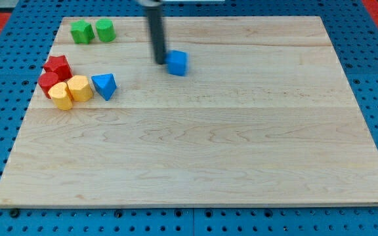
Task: Move the blue triangle to the blue cube
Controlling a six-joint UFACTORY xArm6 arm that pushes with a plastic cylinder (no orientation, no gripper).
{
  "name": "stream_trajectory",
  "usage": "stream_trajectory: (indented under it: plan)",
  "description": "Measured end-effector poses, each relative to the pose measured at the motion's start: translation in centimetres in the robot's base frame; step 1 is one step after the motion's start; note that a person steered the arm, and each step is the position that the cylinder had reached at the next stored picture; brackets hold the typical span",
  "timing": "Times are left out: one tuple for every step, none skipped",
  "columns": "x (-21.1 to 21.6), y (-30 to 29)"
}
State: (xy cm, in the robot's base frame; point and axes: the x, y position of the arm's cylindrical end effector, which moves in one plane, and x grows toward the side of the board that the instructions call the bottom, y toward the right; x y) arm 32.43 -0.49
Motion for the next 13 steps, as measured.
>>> stream_trajectory:
  plan:
    - [7.3, 4.6]
    - [16.3, -3.8]
    - [15.5, -16.1]
    - [11.2, -14.4]
    - [8.2, -12.0]
    - [7.9, -14.6]
    - [10.7, -13.9]
    - [11.0, -17.6]
    - [7.8, -19.1]
    - [5.7, -17.3]
    - [5.6, -13.2]
    - [8.6, -13.2]
    - [6.5, -19.6]
